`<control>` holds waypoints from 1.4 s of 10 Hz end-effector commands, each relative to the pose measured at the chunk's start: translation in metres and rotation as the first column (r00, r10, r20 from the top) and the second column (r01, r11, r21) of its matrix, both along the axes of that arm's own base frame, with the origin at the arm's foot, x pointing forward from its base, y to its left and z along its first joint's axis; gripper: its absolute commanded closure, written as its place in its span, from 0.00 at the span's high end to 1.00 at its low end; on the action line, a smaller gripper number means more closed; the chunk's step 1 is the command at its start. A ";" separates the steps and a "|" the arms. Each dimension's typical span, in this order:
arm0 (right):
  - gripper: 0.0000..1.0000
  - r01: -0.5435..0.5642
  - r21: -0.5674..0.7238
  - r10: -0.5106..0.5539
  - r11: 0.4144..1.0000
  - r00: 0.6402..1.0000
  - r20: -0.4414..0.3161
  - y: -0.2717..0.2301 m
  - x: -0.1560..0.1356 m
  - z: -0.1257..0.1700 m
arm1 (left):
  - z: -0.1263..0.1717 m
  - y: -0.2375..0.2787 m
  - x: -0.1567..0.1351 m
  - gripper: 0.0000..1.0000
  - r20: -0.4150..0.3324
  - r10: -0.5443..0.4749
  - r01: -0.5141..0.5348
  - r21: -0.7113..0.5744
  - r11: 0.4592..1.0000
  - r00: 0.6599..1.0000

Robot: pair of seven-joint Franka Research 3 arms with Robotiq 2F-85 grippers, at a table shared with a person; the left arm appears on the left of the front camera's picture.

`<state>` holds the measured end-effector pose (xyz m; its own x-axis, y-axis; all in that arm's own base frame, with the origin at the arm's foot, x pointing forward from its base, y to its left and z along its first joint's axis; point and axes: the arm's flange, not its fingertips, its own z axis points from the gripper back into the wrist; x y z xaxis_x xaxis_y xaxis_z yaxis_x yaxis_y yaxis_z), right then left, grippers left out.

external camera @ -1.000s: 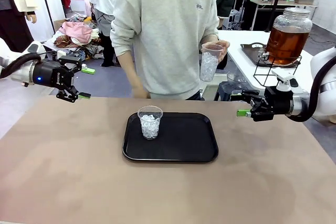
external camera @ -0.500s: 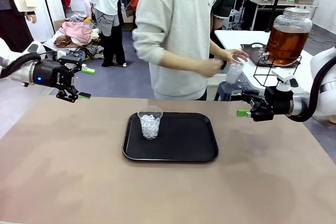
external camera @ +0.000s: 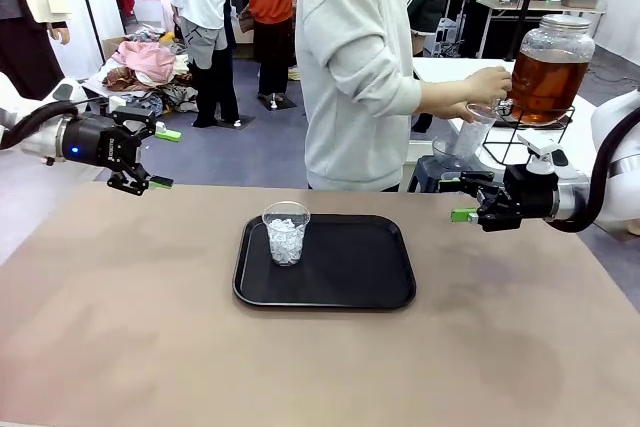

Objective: Pour the drink into the iced cup.
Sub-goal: Pick up the iced cup indicated by the human and present it to them.

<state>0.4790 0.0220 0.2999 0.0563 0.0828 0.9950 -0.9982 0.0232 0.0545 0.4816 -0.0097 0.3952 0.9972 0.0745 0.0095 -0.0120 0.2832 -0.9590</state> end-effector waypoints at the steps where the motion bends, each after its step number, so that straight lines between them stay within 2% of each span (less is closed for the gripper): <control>1: 1.00 0.002 -0.001 -0.002 1.000 1.000 0.006 0.001 0.001 0.002 | 0.001 0.000 0.000 1.00 0.001 -0.002 0.002 0.000 1.000 1.000; 14: 1.00 0.002 -0.001 -0.002 1.000 1.000 0.006 0.001 0.001 0.002 | 0.001 0.000 0.000 1.00 0.001 -0.002 0.002 0.000 1.000 1.000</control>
